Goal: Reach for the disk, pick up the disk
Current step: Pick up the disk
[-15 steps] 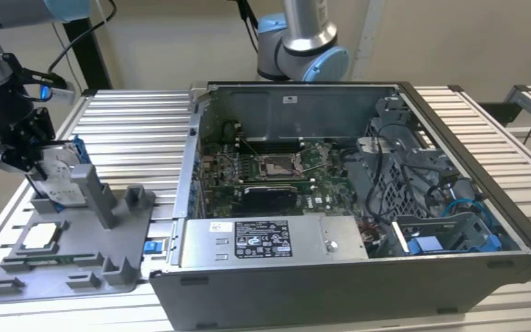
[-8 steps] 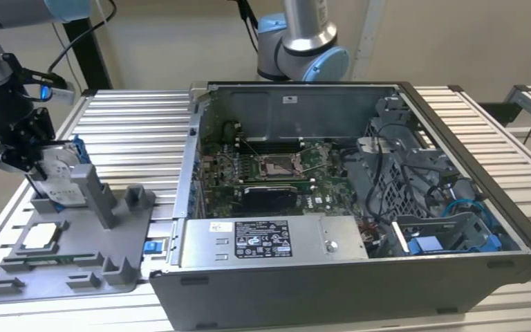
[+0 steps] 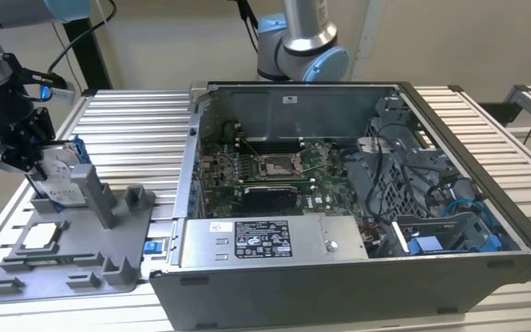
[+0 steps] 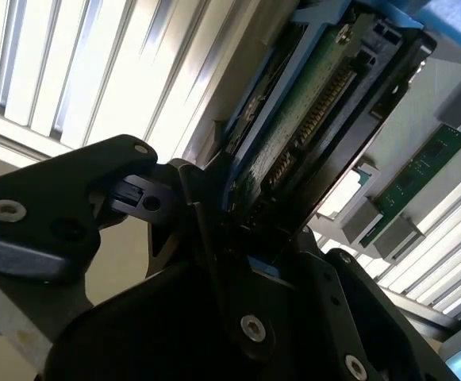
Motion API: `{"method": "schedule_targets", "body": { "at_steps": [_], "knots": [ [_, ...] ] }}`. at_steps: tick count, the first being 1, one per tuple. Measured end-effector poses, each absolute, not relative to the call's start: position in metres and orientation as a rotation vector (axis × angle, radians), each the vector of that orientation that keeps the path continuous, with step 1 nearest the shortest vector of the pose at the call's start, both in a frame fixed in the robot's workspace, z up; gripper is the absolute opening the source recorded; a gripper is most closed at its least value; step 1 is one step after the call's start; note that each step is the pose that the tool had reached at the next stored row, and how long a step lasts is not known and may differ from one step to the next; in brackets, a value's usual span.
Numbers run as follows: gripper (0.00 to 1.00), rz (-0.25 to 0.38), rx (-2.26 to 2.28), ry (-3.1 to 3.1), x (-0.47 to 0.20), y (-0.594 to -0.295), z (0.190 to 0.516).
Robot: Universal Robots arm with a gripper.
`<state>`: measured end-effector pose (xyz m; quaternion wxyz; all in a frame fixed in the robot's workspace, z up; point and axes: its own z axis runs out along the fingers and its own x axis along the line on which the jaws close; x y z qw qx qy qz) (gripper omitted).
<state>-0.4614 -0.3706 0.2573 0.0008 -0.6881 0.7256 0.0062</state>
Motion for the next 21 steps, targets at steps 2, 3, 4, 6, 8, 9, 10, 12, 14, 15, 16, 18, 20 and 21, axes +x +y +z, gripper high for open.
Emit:
{"method": "schedule_targets", "body": {
  "at_steps": [2,3,4,6,8,9,10,12,14,15,16,18,20,21],
  "knots": [
    [0.0,0.02,-2.161,2.279,-0.4614,-0.3706,0.2573],
    [0.0,0.02,-2.161,2.279,-0.4614,-0.3706,0.2573],
    [0.0,0.02,-2.161,2.279,-0.4614,-0.3706,0.2573],
    [0.0,0.02,-2.161,2.279,-0.4614,-0.3706,0.2573],
    [0.0,0.02,-2.161,2.279,-0.4614,-0.3707,0.2573],
    [0.0,0.02,-2.161,2.279,-0.4614,-0.3706,0.2573],
    [0.0,0.02,-2.161,2.279,-0.4614,-0.3706,0.2573],
    [0.0,0.02,-2.161,2.279,-0.4614,-0.3706,0.2573],
    [0.0,0.02,-2.161,2.279,-0.4614,-0.3706,0.2573],
    [0.0,0.02,-2.161,2.279,-0.4614,-0.3706,0.2573],
    [0.0,0.02,-2.161,2.279,-0.4614,-0.3706,0.2573],
    [0.0,0.02,-2.161,2.279,-0.4614,-0.3706,0.2572],
    [0.0,0.02,-2.161,2.279,-0.4614,-0.3706,0.2572],
    [0.0,0.02,-2.161,2.279,-0.4614,-0.3706,0.2572]
  ]
}}
